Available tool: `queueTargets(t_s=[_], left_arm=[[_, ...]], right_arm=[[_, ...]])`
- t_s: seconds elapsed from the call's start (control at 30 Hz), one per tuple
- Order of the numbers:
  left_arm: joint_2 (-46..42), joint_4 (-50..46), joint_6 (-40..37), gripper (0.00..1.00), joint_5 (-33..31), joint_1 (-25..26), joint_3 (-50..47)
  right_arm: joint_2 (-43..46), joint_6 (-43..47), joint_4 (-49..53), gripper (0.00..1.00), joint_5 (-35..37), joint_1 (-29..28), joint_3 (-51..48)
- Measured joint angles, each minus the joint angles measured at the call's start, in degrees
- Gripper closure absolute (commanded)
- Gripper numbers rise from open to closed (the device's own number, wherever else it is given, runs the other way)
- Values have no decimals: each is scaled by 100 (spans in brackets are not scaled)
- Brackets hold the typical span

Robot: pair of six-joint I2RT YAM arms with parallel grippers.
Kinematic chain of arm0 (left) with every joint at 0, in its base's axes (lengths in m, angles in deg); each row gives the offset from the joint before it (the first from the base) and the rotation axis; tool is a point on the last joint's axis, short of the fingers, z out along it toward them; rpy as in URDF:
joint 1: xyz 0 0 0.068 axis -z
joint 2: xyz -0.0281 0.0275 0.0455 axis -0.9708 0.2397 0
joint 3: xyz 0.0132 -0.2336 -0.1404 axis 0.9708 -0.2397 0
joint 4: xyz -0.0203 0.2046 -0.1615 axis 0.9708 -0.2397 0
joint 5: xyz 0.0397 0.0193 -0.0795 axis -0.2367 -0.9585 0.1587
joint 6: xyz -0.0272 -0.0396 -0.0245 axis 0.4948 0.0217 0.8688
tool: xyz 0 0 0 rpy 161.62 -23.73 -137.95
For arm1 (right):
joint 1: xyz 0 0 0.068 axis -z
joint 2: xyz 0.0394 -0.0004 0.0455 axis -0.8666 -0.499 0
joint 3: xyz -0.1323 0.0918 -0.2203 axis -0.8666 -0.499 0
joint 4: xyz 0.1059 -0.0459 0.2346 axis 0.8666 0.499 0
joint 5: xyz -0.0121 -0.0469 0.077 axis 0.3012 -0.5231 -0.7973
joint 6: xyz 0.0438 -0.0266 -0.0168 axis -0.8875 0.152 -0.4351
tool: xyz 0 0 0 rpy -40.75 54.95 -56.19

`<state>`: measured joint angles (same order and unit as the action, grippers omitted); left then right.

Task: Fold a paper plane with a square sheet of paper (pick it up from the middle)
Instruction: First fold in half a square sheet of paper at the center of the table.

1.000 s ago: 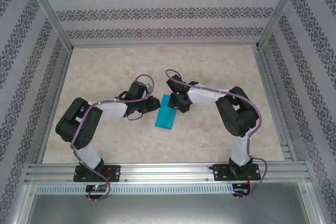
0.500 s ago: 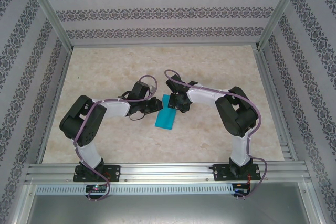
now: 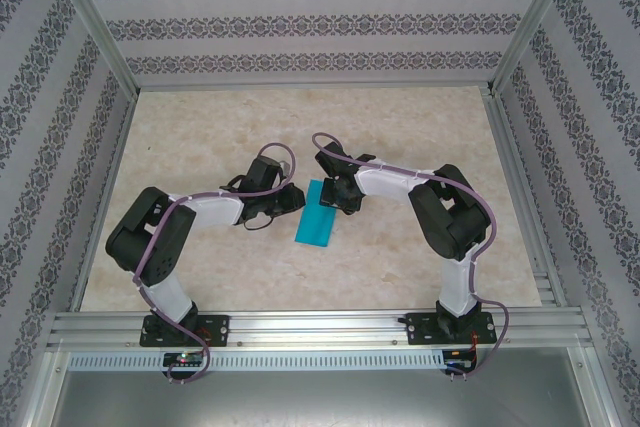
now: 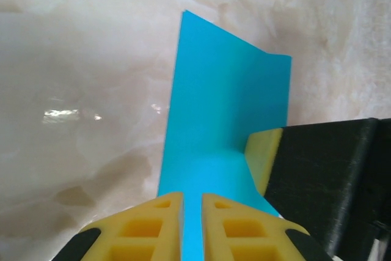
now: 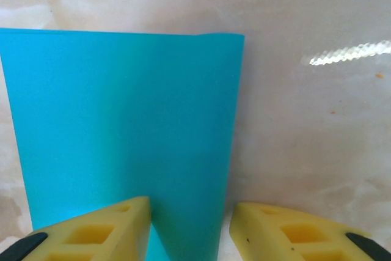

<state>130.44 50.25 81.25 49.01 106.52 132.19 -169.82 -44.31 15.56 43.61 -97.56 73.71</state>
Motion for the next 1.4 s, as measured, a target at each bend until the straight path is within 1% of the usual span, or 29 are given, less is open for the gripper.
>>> queueTargets(t_s=[0.23,0.57,0.67,0.8,0.93,1.07,1.2,1.3,1.4], left_arm=[[332,46,-9,87,365,13,146],[671,44,-9,88,557,22,280],[723,17,-22,89,581,35,321],[726,-177,-52,90,461,52,387],[730,-343,-90,91,372,55,446],[730,-350,-133,92,330,55,444],[726,-339,-155,92,330,55,422],[721,-278,-157,93,330,55,387],[713,-249,-157,93,330,55,365]], right_arm=[[-4,42,7,56,0,0,0],[-11,42,7,56,0,0,0],[-11,42,7,56,2,0,0],[-9,42,7,55,0,0,0],[87,37,-68,52,-92,13,-28],[278,39,-260,46,-289,55,-155],[581,42,-361,45,-341,129,-398],[1126,63,-374,47,-345,192,-684],[1692,127,-581,57,-446,186,-874]])
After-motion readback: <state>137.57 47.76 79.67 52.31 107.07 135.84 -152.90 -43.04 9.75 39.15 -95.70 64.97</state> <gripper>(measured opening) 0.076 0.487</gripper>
